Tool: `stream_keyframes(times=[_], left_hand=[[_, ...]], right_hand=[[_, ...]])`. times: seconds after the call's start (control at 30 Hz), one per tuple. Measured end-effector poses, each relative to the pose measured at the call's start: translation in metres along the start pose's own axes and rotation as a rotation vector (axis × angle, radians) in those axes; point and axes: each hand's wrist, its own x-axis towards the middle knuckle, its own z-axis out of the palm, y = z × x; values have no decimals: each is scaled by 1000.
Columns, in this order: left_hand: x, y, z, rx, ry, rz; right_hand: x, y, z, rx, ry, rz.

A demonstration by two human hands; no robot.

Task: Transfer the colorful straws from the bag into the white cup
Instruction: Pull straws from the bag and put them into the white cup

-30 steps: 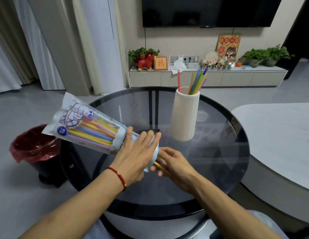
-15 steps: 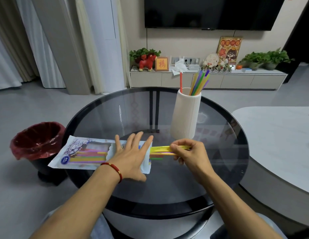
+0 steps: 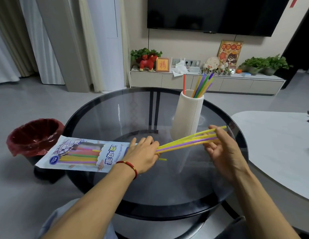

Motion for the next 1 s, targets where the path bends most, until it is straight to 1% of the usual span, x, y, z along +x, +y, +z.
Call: stream_keyframes(times=[0.03,0.1,0.17,0.2,0.27,0.3,0.37,0.47,0.53,0.63,0.7,0.73,0.87,1.0], left_hand=[[0,1,-1,-16,8,4],[0,5,-2,-45,16,13],[0,10,-1,-42,15,47],[0,14,0,-43,14,66],[0,18,1,-81,13,74],[0,18,0,-120,14,60],[0,12,-1,-167,9,10],[-1,0,-3,-98,-47,-67],[-4,-2,-3,-75,-95,-97],[-8,3,-2,-84,-145,-77],[-9,7,-2,-86,-143,-56],[-9,9,-3,-91,-145,-50],[-8,12,-7,-111,-118,-30],[-7,14,-8,-160,-55,-27]], right_hand=[[-1,5,5,35,-25,9],[-7,21,23,-41,-65,50],[-16,39,44,-256,-102,51],[-20,45,53,-381,-108,18],[-21,46,65,-588,-56,-67],[-18,39,68,-681,-38,-104],[-11,12,74,-872,-72,-188],[8,-39,77,-1114,-172,-275],[25,-60,78,-1289,-185,-257],[35,-46,71,-1471,-206,-138],[32,-22,62,-1547,-250,-58],[30,-13,56,-1544,-253,-41],[30,-10,43,-1412,-176,-110],[23,1,34,-1441,-156,-50]])
